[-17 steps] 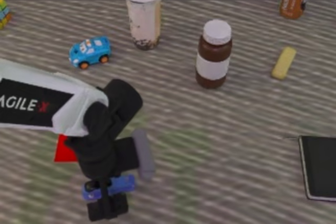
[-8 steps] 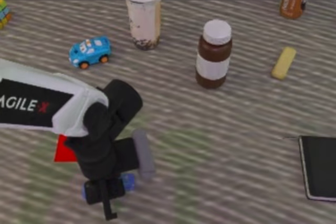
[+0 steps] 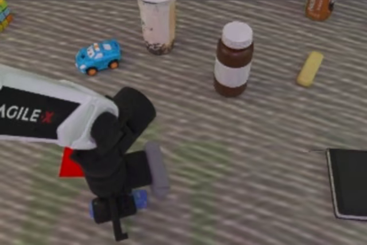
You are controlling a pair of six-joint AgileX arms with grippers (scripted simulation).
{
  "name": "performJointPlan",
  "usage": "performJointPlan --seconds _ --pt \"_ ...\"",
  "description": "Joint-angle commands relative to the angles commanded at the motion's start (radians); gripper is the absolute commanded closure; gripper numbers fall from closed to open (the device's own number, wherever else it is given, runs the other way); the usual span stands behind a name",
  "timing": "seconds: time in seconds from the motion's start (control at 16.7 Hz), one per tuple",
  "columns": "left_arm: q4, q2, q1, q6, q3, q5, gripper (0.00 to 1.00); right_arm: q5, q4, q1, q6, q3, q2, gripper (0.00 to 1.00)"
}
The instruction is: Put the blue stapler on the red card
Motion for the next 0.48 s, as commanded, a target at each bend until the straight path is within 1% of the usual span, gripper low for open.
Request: performJointPlan --seconds 0.24,0.48 --pt "-0.046 -0.021 0.000 -0.004 0.027 0.007 1.00 0.000 0.000 0.000 0.000 0.000 0.000 0.00" --pt "-0.225 -0.101 0.009 -0.008 0.115 0.006 1.00 0.000 0.000 0.000 0.000 0.000 0.000 0.00"
